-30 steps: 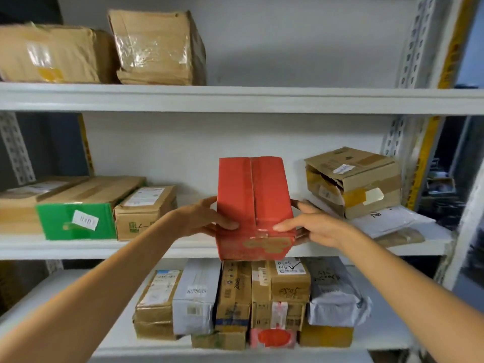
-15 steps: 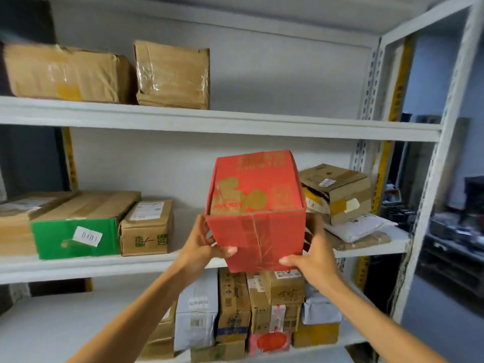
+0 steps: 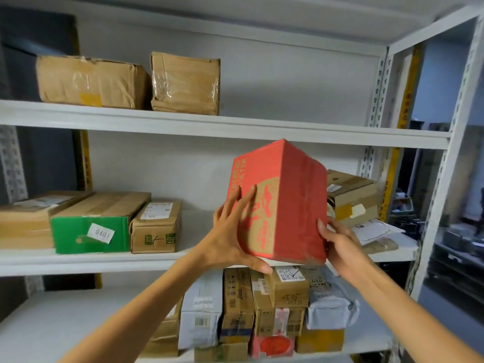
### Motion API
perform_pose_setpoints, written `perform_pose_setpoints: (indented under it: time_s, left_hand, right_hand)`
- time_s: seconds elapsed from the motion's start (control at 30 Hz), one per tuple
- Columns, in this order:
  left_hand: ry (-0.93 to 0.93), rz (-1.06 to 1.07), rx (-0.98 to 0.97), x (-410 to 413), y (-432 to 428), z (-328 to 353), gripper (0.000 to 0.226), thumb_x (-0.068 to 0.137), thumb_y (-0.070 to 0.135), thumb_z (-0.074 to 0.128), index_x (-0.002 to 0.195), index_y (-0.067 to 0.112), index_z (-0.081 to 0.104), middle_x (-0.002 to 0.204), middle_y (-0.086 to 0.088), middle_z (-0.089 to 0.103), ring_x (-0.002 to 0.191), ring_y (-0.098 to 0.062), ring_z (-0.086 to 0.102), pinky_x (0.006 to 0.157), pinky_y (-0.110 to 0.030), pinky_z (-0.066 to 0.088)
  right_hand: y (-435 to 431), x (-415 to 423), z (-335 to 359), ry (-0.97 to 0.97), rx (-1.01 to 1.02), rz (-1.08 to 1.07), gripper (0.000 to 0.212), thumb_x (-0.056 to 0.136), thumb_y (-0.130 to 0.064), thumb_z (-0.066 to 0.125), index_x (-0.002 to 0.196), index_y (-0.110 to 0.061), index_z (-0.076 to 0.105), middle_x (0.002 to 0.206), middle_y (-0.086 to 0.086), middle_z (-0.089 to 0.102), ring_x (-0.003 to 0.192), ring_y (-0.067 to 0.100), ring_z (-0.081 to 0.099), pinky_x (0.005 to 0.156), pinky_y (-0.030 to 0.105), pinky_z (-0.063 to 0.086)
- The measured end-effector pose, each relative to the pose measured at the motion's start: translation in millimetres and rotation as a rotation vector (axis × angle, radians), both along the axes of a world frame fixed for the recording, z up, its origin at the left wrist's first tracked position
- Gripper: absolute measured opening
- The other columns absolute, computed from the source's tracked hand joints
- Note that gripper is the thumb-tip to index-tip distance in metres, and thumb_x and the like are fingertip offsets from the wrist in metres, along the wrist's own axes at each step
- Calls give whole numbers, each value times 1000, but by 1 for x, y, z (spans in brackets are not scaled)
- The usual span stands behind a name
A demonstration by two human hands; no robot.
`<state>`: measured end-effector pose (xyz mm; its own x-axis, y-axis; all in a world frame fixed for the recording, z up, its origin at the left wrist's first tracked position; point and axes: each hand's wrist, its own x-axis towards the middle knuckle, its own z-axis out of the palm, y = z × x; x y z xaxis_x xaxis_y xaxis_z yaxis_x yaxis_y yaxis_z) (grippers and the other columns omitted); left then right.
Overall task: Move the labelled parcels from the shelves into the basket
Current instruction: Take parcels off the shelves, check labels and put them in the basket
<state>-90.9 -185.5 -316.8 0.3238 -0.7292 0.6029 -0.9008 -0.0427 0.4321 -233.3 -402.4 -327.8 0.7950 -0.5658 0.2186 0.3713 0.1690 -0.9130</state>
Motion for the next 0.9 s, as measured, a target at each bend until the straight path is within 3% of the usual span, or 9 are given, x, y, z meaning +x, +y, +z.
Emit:
perform_pose_setpoints:
  time_s: [0.07, 0.17, 0.3, 0.4, 0.53, 0.63, 0.73, 0.8, 0.9]
  left_hand:
    - [311, -137, -78, 11, 2, -5, 129, 52, 41, 90, 150, 43, 7, 156, 11, 15, 145, -23, 19, 113, -52, 24]
    - [904, -469, -104, 18, 7, -8, 99, 62, 31, 87, 144, 19, 33, 140, -19, 47, 126, -40, 49, 97, -61, 44]
    - [1146, -436, -136, 11, -2, -26, 103, 47, 44, 90, 131, 6, 45, 115, -16, 64, 99, -28, 64, 84, -39, 56]
    - [1067, -318, -182, 11, -7, -23, 95, 45, 62, 84, 124, 16, 57, 117, -11, 62, 99, -21, 57, 85, -31, 46]
    - [929, -195, -193, 19, -11, 6, 111, 48, 83, 66, 127, 6, 52, 115, -12, 59, 105, -27, 53, 95, -40, 38]
    - [910, -132, -233, 26, -13, 21, 106, 52, 83, 62, 130, 13, 50, 116, -16, 58, 105, -27, 58, 96, -41, 43]
    - [888, -85, -283, 29, -18, 19, 94, 57, 71, 61, 129, 15, 39, 114, -18, 55, 96, -29, 65, 83, -39, 53]
    - [896, -79, -360, 33, -26, 12, 95, 56, 65, 64, 133, 23, 27, 116, -18, 53, 98, -33, 66, 87, -45, 54]
    - [894, -120, -366, 40, -35, 4, 101, 55, 66, 71, 141, 44, 22, 115, -10, 60, 101, -29, 66, 90, -50, 52]
  right_hand:
    - [-1, -7, 7, -72, -77, 38, 55, 66, -33, 83, 116, -16, 67, 124, 10, 66, 110, 23, 65, 88, 37, 53]
    - [5, -15, 18, -179, -202, 139, 47, 77, -18, 64, 124, -15, 65, 137, 1, 58, 131, 18, 48, 106, 39, 38]
    - [19, -17, 24, -68, -678, 117, 69, 77, -38, 69, 141, -42, 44, 146, -25, 43, 130, -6, 42, 101, 22, 44]
    - [14, -13, 34, -43, -604, 80, 54, 88, -47, 60, 140, -43, 44, 123, -23, 63, 105, -4, 63, 80, 15, 52]
    - [2, -2, 53, -7, -574, -63, 39, 90, -57, 42, 114, -36, 65, 103, -14, 72, 104, 9, 65, 93, 37, 45]
    - [-9, 7, 55, -9, -486, -3, 21, 92, -25, 59, 113, -28, 61, 104, 0, 70, 104, 25, 63, 88, 41, 50]
    - [-13, 17, 45, 62, -573, -7, 60, 65, 8, 56, 117, -22, 47, 105, 5, 62, 98, 24, 60, 73, 40, 54]
    - [-15, 29, 35, 120, -638, -74, 63, 72, 16, 51, 121, -23, 40, 101, 1, 58, 93, 16, 58, 65, 31, 53]
    - [-15, 50, 22, 59, -533, -1, 57, 73, -3, 61, 123, -28, 48, 98, -1, 69, 94, 14, 65, 71, 25, 54]
